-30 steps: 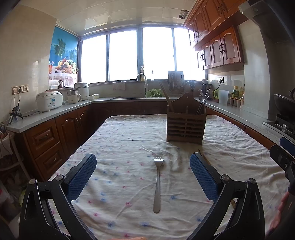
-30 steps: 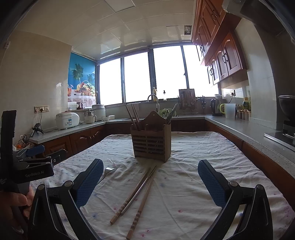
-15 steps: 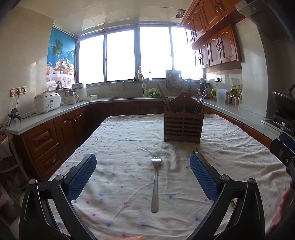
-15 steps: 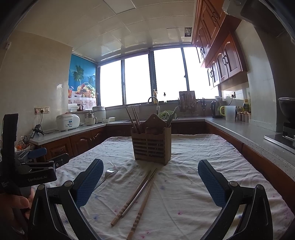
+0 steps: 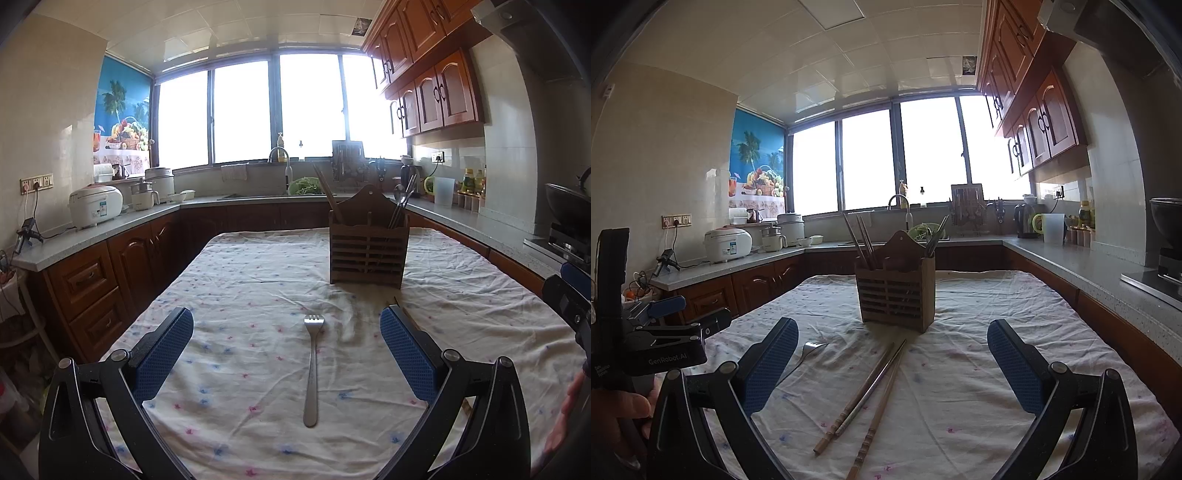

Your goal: Organize utensils

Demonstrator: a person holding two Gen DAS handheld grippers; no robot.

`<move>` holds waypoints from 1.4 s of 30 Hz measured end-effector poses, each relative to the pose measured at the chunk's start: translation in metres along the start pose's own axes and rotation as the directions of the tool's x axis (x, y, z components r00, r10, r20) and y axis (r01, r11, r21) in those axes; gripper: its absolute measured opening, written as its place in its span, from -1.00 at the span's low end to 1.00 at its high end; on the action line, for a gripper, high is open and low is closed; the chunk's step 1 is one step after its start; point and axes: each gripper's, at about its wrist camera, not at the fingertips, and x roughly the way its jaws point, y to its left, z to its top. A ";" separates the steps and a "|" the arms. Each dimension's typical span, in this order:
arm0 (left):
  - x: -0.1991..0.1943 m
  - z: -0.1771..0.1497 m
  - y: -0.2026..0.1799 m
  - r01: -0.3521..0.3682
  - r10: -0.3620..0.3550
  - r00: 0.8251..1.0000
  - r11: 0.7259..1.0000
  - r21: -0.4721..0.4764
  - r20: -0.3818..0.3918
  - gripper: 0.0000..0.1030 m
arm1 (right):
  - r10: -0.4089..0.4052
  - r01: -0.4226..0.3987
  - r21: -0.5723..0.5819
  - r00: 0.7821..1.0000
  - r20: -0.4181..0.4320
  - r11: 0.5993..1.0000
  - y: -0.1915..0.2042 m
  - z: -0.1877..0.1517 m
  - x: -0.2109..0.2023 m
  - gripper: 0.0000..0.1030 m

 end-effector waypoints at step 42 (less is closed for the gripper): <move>0.003 0.002 -0.003 0.008 -0.008 1.000 1.000 0.004 -0.001 1.00 | 0.006 -0.006 -0.001 1.000 0.001 1.000 0.000 0.001 0.004 1.00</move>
